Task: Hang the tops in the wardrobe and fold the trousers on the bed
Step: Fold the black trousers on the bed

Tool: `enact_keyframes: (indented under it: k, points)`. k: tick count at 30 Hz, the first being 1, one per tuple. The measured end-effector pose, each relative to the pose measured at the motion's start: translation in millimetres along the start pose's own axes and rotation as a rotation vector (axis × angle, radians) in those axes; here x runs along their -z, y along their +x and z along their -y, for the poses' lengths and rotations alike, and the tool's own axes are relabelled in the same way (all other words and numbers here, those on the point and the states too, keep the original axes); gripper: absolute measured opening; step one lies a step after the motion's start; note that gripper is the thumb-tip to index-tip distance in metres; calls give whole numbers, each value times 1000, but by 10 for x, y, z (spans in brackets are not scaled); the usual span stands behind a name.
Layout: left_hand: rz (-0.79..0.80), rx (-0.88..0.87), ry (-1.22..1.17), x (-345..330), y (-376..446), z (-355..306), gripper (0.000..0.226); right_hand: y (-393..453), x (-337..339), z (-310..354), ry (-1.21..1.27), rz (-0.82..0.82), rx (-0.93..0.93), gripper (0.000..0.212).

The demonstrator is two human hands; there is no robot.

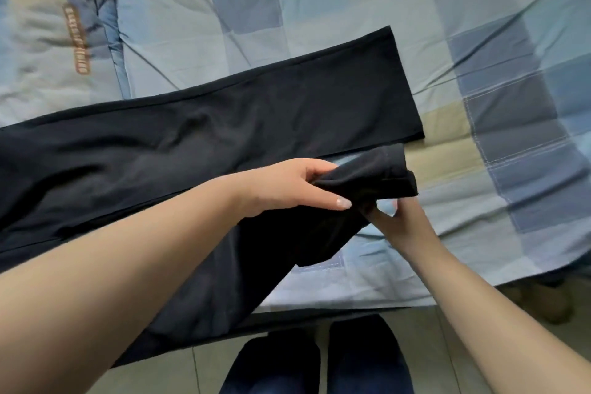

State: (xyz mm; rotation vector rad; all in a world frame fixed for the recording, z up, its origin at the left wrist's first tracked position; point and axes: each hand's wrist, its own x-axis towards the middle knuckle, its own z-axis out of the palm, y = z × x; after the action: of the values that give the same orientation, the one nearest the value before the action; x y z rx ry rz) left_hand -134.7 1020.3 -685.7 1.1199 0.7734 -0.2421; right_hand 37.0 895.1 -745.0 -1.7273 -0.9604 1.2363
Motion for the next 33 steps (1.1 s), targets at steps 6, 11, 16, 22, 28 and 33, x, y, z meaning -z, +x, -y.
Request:
enact_keyframes:
  k: [6, 11, 16, 22, 28, 33]
  points:
    - [-353, -224, 552, -83, 233, -369, 42, -89, 354, 96, -70, -32, -80, 17]
    - [-417, -281, 1211, -169, 627, -431, 47, -213, 706, -57, -67, -81, -195, 12]
    - [-550, -324, 1240, -444, 1097, -378, 40, -397, 1053, -310, 193, 203, -384, 40]
    - [-534, -97, 811, -486, 1640, -169, 42, -479, 1264, -608, -126, 220, -455, 18]
    - [-666, -131, 895, -484, 1978, -99, 34, -475, 1230, -926, -308, -240, -369, 21]
    - [-539, 84, 1175, -465, 2311, -254, 24, -410, 1326, -1151, -244, -70, -448, 38]
